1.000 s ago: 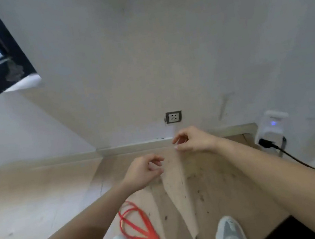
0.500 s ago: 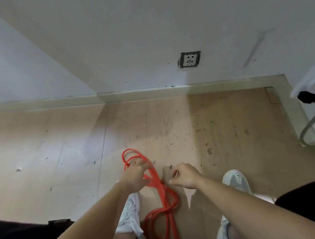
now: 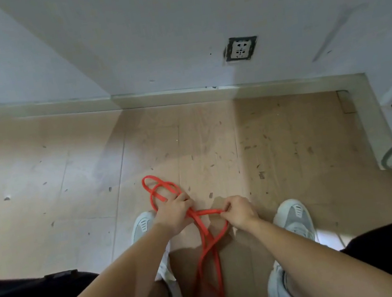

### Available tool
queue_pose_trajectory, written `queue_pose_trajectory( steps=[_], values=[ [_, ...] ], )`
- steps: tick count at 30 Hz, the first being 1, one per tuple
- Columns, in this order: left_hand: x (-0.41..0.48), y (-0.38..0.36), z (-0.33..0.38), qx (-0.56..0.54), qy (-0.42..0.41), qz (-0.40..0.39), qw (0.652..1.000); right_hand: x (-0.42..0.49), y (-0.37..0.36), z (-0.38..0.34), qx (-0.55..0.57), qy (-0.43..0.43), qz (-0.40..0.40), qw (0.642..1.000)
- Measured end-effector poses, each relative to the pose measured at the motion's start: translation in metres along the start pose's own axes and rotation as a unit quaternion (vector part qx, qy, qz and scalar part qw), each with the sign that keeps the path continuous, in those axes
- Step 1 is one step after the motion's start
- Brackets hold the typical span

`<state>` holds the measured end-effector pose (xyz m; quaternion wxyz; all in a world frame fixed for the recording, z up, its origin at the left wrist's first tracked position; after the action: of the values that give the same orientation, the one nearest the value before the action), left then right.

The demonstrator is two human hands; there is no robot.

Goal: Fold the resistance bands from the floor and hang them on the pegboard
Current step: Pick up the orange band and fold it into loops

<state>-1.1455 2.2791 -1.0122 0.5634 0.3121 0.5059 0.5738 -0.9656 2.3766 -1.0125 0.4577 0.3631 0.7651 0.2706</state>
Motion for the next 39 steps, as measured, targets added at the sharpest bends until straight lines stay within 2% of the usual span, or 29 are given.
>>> queue_pose_trajectory(
  steps=[4,8,15,21,23,25,29,33,35,39],
  values=[
    [0.008,0.015,-0.001,-0.036,0.007,0.042,0.998,0.013,0.016,0.005,0.117,-0.039,-0.004,0.992],
    [0.007,0.034,-0.002,-0.019,0.006,0.068,0.997,0.015,0.039,0.004,0.206,-0.086,0.009,0.975],
    [0.004,0.073,-0.013,0.007,0.087,0.007,0.996,0.022,0.104,-0.03,0.189,-0.047,0.083,0.977],
    [0.021,0.155,0.0,-0.115,0.125,0.094,0.981,0.006,0.186,-0.05,0.052,-0.014,0.206,0.977],
    [0.029,0.187,0.013,-0.139,0.105,0.107,0.979,0.002,0.201,-0.059,0.049,0.01,0.208,0.977],
    [0.035,0.222,0.025,-0.166,0.085,0.137,0.973,-0.003,0.207,-0.077,0.07,0.054,0.175,0.981],
    [0.04,0.302,0.048,-0.303,0.06,0.211,0.927,-0.022,0.209,-0.12,0.147,0.132,0.094,0.976],
    [0.031,0.372,0.067,-0.4,0.074,0.265,0.874,-0.053,0.219,-0.159,0.251,0.177,-0.001,0.952],
    [0.024,0.4,0.073,-0.43,0.081,0.287,0.852,-0.06,0.224,-0.171,0.276,0.192,-0.016,0.942],
    [0.006,0.449,0.081,-0.494,0.089,0.345,0.793,-0.065,0.223,-0.184,0.247,0.211,-0.014,0.946]
  ],
)
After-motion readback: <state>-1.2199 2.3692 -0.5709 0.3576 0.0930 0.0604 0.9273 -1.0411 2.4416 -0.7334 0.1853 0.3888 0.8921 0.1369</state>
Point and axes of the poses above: each hand's wrist, its own x-axis towards the middle knuckle, its own y-axis out of the back of the hand, z = x × y, the point moved 5 cm from there along x, towards the middle knuckle, and after that the axes turned 13 degrees about z, right-handed, at the moved point
